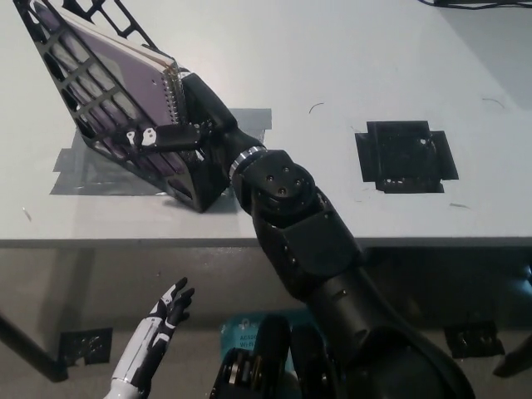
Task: A shelf with a book inside it is placed on the center of the desk infront of the robot. The robot uses its right hand to grab the book, take it out and hand it to a person.
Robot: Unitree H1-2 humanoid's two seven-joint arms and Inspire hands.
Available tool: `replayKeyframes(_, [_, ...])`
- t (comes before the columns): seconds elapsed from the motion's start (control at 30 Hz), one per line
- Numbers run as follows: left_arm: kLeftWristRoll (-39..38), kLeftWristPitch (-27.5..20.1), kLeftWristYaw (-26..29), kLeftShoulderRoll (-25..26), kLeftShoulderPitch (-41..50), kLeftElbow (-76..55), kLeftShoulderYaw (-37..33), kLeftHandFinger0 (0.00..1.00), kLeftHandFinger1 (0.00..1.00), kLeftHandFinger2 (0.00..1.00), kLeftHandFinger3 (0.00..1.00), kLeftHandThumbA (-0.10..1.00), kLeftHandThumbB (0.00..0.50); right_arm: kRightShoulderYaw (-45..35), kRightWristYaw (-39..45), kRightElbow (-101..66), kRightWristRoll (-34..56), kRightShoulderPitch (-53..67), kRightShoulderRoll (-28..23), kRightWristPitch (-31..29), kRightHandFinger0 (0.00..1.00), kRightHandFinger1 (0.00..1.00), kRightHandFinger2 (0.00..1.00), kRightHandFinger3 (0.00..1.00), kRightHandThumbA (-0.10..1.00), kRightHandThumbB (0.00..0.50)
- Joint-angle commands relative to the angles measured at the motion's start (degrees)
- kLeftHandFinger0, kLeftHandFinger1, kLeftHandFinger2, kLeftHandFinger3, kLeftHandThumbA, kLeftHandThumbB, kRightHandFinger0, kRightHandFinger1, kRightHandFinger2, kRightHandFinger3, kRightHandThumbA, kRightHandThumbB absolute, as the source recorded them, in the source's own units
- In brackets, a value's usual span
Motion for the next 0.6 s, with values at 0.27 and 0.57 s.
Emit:
replayKeyframes(0.27, [0.01, -1.46, -0.52, 0.63, -1.16, -1.75, -0.01, 1.00, 1.00, 1.00, 1.00, 0.94, 0.252, -1.14, -0.40, 0.97, 1.10, -5.09, 1.89, -3.68, 1.00, 1.00, 1.00, 1.00, 1.00, 0.377])
replayKeyframes(0.57, [0.80, -1.14, -0.26, 0.67, -1.72, -1.90, -0.10, 1.00, 1.00, 1.00, 1.00, 0.95, 0.256, -1.17, -0.73, 4.91, 0.42, -7.16, 1.17, -4.36, 0.80, 0.90, 1.00, 1.00, 1.00, 0.250])
